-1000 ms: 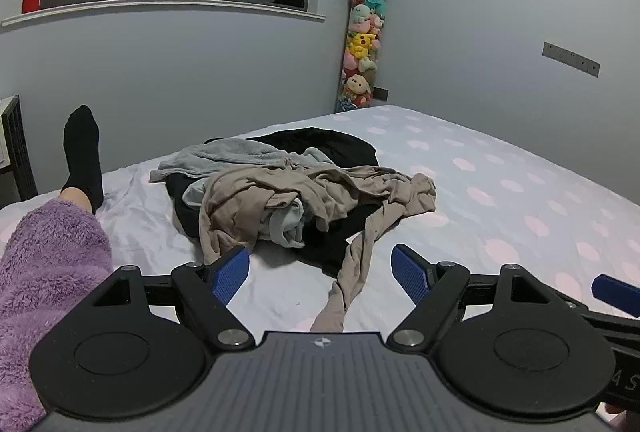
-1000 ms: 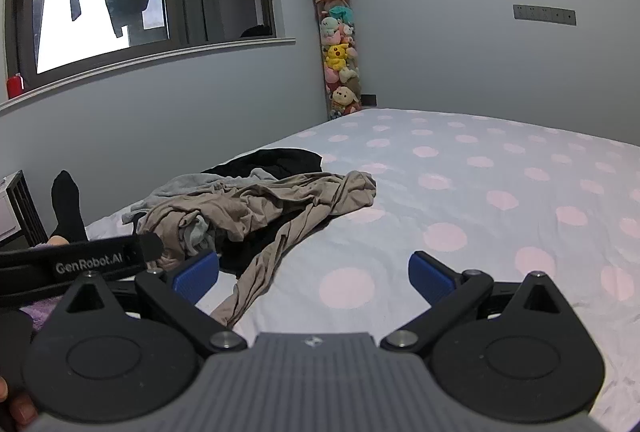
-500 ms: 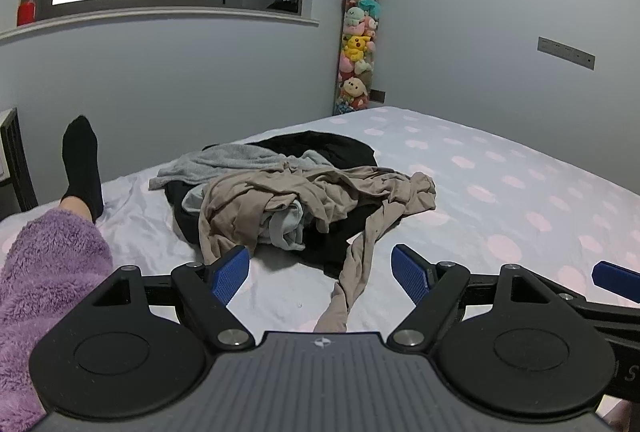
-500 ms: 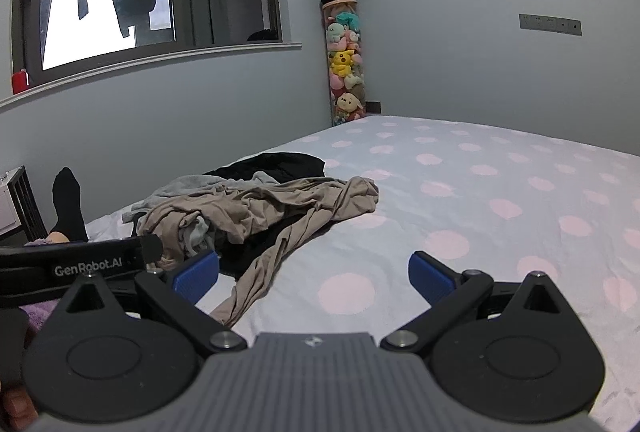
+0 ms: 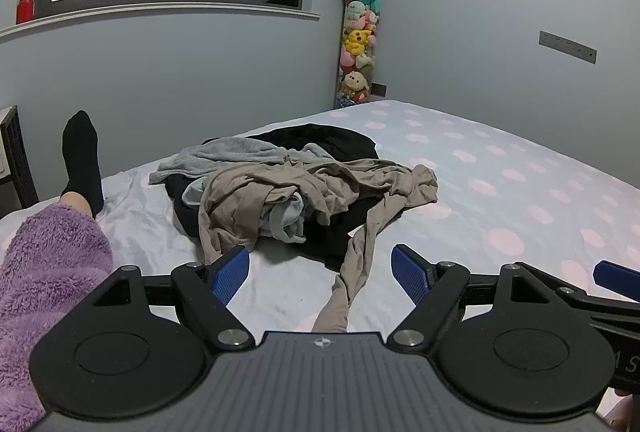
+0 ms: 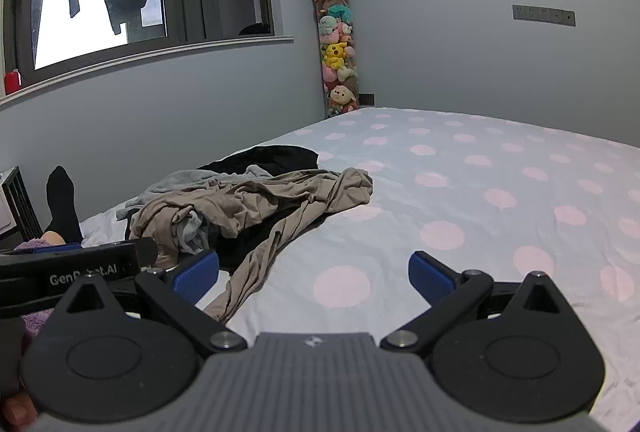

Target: Fold clothes

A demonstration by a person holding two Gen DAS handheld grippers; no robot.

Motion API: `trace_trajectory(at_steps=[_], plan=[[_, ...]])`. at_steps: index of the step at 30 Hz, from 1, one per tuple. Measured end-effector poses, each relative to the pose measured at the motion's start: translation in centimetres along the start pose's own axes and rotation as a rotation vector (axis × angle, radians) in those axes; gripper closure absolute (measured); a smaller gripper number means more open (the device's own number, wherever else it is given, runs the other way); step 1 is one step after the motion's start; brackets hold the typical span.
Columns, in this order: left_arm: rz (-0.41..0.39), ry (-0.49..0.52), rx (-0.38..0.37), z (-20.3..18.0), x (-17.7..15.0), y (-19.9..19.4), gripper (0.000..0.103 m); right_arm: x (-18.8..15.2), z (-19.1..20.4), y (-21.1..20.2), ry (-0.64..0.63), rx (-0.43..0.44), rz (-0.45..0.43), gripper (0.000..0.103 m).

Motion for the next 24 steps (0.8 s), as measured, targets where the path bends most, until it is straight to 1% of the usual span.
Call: trace_trajectory(at_steps=[6, 18, 24], plan=[[0.009, -0.006, 0.002, 0.1, -0.1, 0.1, 0.025, -0.2, 0.2, 0.1, -0.003, 0.01, 0.013, 0.001], [0.075, -0.038, -0.021, 0.5, -0.6, 1.7, 0.025, -0.5, 0.0, 1.3, 0.005, 0.046, 0.047, 0.002], [0.142, -0.078, -0.037, 1.6, -0.2, 3.9, 0.025, -0.6, -0.4, 3.2, 0.026, 0.072, 0.091, 0.002]])
Point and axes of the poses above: each gripper's, at about its wrist camera, not at the fingertips, and y roughly the way its jaws point, z to its left, x to its top, the point moved 5 cm from there along y, roughly the way its jaws point, and after that the axes turned 2 degrees about y, right-handed, at the moved point
